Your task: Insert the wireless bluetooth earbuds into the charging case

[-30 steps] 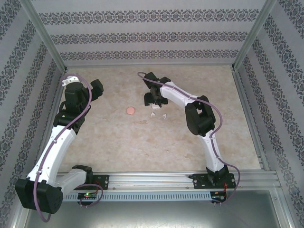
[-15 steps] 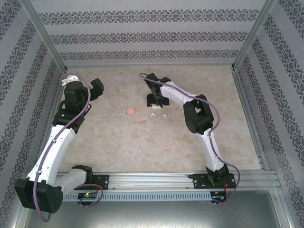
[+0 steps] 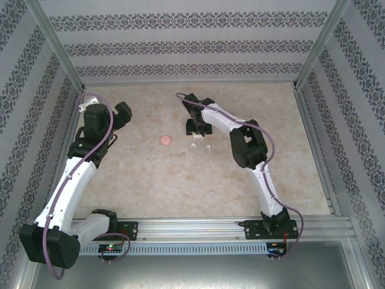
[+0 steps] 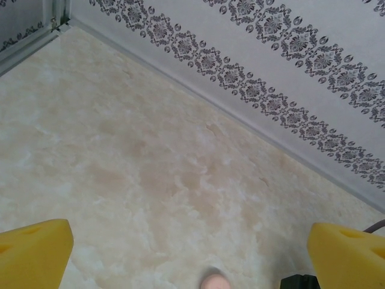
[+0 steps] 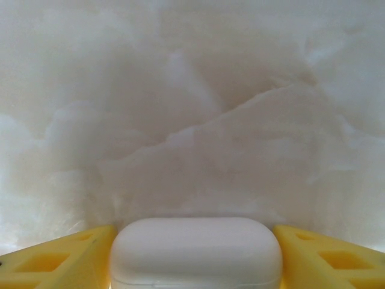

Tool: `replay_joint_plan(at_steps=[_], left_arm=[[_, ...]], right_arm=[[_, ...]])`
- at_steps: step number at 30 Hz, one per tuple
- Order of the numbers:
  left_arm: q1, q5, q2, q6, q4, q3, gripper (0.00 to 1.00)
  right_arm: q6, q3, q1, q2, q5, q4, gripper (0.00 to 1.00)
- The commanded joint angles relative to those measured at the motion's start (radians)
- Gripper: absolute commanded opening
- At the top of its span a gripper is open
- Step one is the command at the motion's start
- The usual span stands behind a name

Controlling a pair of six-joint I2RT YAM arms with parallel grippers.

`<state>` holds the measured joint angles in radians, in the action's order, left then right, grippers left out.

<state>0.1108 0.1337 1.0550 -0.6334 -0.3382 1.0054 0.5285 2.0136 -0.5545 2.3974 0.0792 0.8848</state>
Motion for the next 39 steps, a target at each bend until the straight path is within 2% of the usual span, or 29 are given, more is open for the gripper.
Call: replay_joint_plan(at_steps=[1, 6, 9, 13, 19, 27, 34, 39], left_arm=[[-0.008, -0.029, 0.008, -0.028, 0.021, -0.021, 0.99], [-0.006, -0.053, 0.018, -0.037, 0.052, -0.047, 0.99], [-0.006, -0.079, 0.021, -0.056, 0.095, -0.083, 1.0], [-0.005, -0.199, 0.043, -0.07, 0.2, -0.148, 0.99], [0.012, -0.415, 0.063, -0.062, 0.543, -0.306, 0.94], [0.047, -0.598, 0.095, -0.059, 0.938, -0.444, 0.95], [0.117, -0.674, 0.177, -0.065, 1.115, -0.457, 0.94], [0.18, -0.665, 0.253, -0.066, 1.19, -0.436, 0.9]], right_arm=[[0.033, 0.009, -0.017, 0.027, -0.018, 0.025, 0.63], [0.05, -0.026, -0.021, -0.002, -0.032, 0.007, 0.49], [0.069, -0.073, -0.02, -0.052, -0.039, -0.025, 0.44], [0.091, -0.129, -0.02, -0.135, -0.052, -0.067, 0.41], [0.132, -0.19, -0.013, -0.271, -0.076, -0.12, 0.4], [0.255, -0.234, 0.005, -0.425, -0.144, -0.214, 0.39], [0.442, -0.254, 0.005, -0.505, -0.212, -0.319, 0.39], [0.582, -0.311, -0.008, -0.561, -0.218, -0.406, 0.39]])
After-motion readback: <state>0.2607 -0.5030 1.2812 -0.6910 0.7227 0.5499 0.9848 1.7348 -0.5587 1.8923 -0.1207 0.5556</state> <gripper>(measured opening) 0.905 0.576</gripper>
